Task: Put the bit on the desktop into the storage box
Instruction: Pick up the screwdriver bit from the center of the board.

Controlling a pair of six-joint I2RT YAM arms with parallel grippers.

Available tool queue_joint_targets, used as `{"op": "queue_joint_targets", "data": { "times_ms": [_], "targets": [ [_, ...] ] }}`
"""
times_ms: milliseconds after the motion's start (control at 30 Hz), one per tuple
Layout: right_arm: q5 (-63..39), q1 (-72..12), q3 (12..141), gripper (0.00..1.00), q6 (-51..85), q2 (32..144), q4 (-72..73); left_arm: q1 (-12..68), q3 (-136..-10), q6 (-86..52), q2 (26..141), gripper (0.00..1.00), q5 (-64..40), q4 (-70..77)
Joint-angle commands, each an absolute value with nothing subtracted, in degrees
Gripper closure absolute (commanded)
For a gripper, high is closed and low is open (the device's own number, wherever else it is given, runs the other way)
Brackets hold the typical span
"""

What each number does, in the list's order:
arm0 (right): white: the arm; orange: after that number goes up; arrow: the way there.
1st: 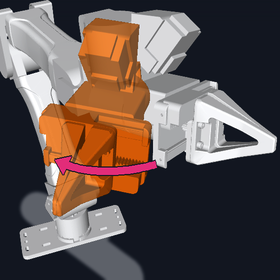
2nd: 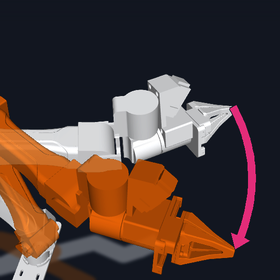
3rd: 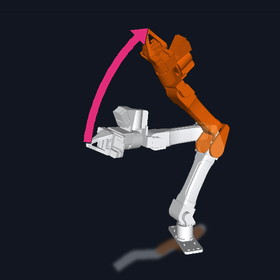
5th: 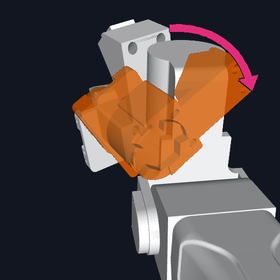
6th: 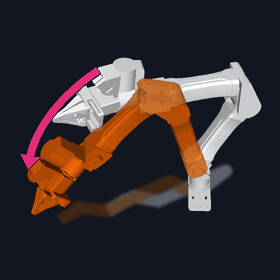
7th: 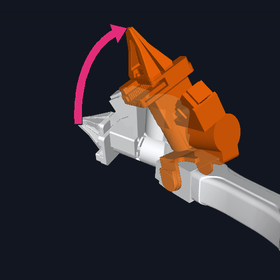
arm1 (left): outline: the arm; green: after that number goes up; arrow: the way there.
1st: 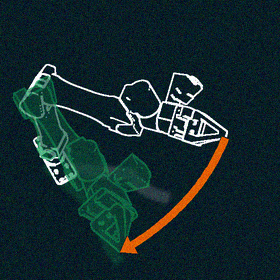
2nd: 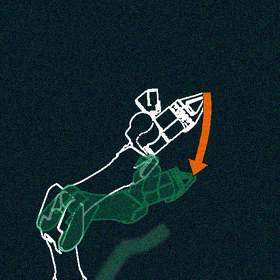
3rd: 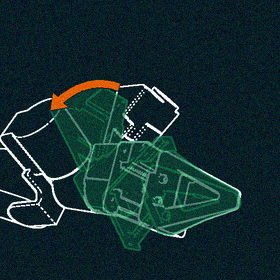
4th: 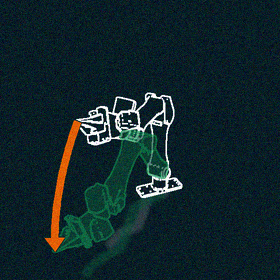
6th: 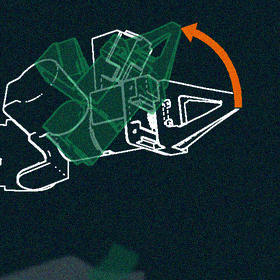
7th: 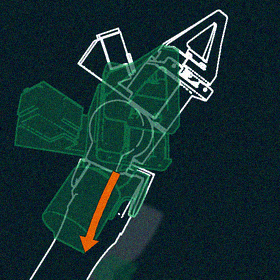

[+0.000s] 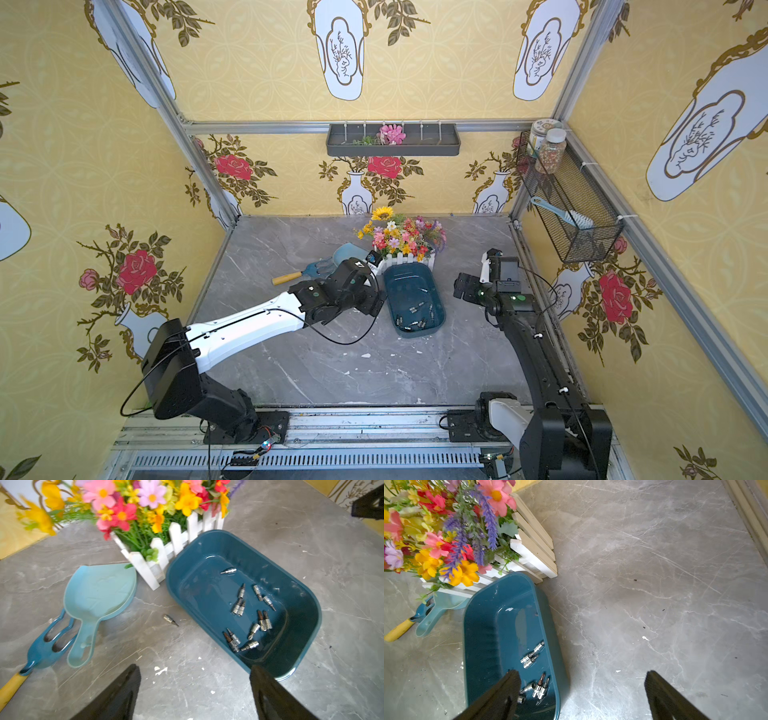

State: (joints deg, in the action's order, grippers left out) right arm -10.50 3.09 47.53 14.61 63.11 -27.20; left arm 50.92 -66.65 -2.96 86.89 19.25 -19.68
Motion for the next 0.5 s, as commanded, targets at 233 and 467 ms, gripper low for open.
{"op": "queue_joint_targets", "data": {
  "times_ms": [233,467],
  "targets": [
    [-11.2,3.2,49.3,0.03,14.6,59.9,-29.1,42.9,-50.7,-11.2,72.8,0.08,19.1,-6.8],
    [-15.3,2.4,50.9,0.03,14.8,59.9,-30.3,38.4,-42.0,-16.6,64.3,0.05,18.9,1.0]
  ]
}}
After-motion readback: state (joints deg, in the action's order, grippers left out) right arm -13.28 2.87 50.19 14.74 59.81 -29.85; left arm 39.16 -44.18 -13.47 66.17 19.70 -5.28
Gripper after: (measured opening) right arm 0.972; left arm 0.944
